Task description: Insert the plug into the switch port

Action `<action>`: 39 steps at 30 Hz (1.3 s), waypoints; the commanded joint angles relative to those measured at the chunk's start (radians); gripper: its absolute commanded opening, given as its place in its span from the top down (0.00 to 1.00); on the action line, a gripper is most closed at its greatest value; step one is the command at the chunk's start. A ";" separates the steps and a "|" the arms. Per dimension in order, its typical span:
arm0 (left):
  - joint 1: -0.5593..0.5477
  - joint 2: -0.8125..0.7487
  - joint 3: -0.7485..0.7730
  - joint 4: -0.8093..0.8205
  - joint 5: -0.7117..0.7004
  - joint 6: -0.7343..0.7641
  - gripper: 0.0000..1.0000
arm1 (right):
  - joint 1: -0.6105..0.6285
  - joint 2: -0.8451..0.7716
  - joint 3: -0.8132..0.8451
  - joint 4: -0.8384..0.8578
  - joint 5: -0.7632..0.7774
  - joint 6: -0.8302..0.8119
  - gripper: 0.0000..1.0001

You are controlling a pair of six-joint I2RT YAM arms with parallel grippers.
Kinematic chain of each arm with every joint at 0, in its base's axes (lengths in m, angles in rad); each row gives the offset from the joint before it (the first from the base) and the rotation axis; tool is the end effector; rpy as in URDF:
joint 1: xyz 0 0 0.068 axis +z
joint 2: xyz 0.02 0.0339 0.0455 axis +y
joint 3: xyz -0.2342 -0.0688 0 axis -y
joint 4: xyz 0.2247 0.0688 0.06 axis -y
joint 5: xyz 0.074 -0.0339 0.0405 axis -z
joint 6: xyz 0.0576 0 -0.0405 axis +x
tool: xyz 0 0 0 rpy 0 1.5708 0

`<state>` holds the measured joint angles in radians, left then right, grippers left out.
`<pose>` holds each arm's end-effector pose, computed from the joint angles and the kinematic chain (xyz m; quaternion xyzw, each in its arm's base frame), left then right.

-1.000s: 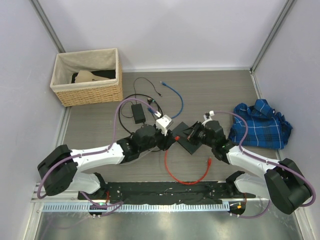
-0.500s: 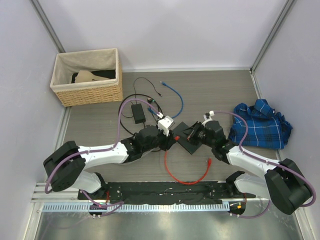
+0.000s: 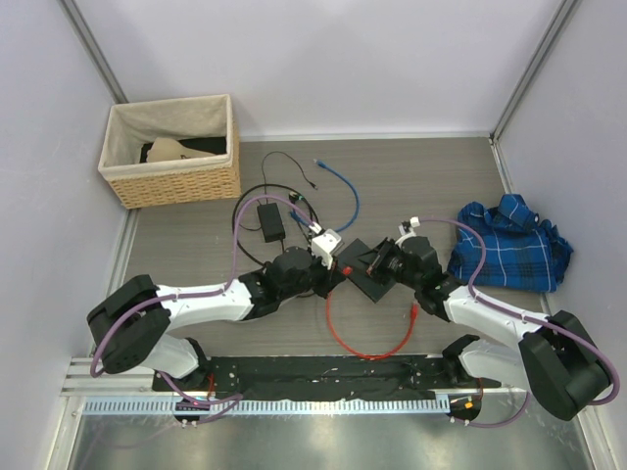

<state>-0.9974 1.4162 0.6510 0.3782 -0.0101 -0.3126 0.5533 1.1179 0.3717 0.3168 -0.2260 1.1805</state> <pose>0.1683 -0.2596 0.1829 0.2760 0.7826 -0.3365 0.4450 0.1987 0.1379 0.1614 0.2000 0.8142 0.4706 0.2751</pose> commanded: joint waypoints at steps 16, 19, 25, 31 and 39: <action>0.000 0.067 0.078 -0.269 -0.096 0.081 1.00 | -0.205 0.104 0.348 -0.360 0.267 -0.752 0.13; 0.000 0.105 0.113 -0.292 -0.108 0.096 1.00 | -0.208 0.193 0.400 -0.375 0.255 -0.832 0.11; 0.000 0.181 0.188 -0.335 -0.156 0.127 1.00 | -0.210 0.324 0.467 -0.426 0.192 -0.892 0.11; 0.000 0.245 0.229 -0.347 -0.192 0.125 1.00 | -0.210 0.398 0.501 -0.456 0.149 -0.906 0.12; 0.000 0.277 0.260 -0.366 -0.226 0.112 1.00 | -0.211 0.425 0.506 -0.459 0.102 -0.914 0.12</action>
<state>-0.9993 1.6882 0.8688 0.0097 -0.1970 -0.2012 0.3447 1.5360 0.8394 -0.1532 -0.0898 0.2897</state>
